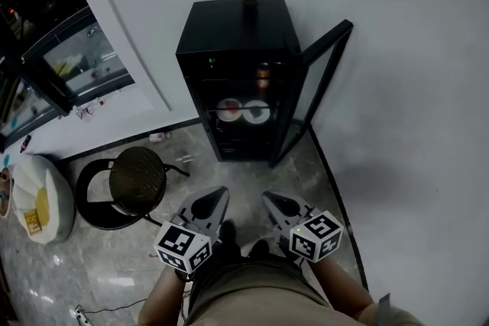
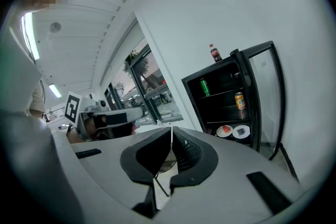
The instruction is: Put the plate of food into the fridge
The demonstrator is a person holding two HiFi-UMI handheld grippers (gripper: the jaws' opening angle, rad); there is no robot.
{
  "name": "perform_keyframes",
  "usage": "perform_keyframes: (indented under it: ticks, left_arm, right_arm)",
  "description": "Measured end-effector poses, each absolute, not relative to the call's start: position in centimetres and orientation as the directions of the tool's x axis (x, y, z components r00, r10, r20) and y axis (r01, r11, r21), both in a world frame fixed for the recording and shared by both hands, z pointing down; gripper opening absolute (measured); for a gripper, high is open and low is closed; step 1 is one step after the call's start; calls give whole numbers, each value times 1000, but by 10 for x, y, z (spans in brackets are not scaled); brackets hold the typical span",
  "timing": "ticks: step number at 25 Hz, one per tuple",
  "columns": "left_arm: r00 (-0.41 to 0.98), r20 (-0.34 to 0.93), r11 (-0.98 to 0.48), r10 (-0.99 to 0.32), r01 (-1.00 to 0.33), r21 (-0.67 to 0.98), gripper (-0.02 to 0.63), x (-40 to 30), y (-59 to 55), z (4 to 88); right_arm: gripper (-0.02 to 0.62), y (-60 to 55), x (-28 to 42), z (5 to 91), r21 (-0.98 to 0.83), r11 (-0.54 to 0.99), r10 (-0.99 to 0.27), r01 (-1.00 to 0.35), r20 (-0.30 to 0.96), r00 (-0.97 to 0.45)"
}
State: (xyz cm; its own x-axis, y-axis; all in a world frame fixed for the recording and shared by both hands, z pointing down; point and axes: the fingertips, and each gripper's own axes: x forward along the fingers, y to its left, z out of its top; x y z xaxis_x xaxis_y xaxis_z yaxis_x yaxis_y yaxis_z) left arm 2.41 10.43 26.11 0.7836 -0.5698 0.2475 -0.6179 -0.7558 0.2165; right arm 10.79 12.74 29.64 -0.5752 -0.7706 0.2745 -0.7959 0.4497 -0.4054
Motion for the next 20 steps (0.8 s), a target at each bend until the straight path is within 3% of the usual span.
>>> perform_keyframes:
  ticks: [20]
  left_arm:
    - [799,185,-766,-572,-601,227,9,-64,9,260]
  right_arm:
    - [26,39,29,295,-329,447,-767,-832,338,-546]
